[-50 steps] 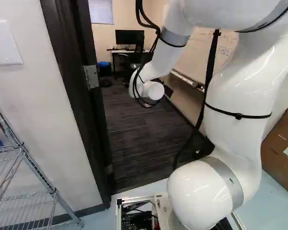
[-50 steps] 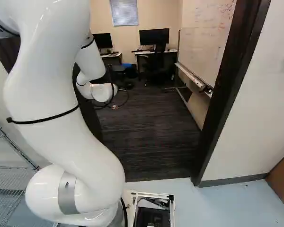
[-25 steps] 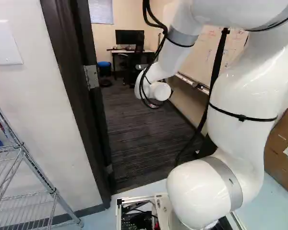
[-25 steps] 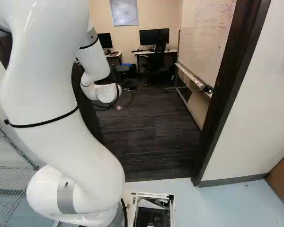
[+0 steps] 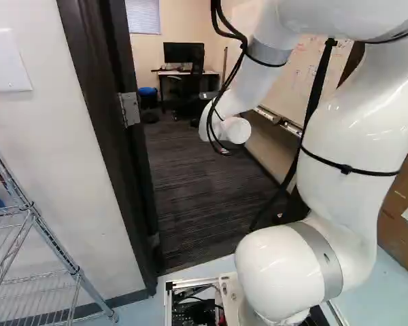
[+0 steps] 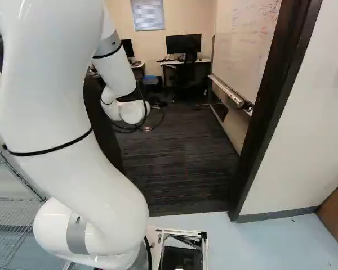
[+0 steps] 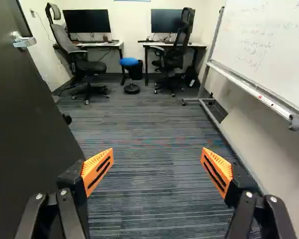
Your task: Open the door and move inside
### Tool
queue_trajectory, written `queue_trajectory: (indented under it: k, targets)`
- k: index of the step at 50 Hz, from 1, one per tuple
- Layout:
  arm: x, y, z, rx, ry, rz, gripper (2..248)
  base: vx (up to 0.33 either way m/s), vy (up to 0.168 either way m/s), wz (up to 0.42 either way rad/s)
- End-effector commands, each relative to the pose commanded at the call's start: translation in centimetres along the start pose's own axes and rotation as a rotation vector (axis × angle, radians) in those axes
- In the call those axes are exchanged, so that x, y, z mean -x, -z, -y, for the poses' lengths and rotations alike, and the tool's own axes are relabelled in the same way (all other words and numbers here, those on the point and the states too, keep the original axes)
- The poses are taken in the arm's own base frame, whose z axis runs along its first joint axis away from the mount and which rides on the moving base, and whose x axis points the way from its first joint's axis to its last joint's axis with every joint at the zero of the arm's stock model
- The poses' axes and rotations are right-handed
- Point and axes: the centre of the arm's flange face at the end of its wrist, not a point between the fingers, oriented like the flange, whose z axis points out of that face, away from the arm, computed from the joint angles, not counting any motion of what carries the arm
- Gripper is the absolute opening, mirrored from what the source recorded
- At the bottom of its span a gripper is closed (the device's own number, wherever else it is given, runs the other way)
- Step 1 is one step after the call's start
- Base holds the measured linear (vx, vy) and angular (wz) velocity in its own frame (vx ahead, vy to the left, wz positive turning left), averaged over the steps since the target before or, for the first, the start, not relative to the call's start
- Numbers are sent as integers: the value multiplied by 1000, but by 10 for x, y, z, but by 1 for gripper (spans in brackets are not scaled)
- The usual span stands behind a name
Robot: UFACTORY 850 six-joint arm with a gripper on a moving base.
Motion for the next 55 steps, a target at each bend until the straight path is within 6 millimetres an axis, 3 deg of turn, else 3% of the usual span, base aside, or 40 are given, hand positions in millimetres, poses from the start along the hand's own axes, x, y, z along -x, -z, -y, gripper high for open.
queue_trajectory:
  k: [41, 55]
  targets:
    - [7, 22, -45, 52, 22, 7, 247, 0, 0, 0]
    - [11, 32, -52, 50, 39, 11, 247, 0, 0, 0]
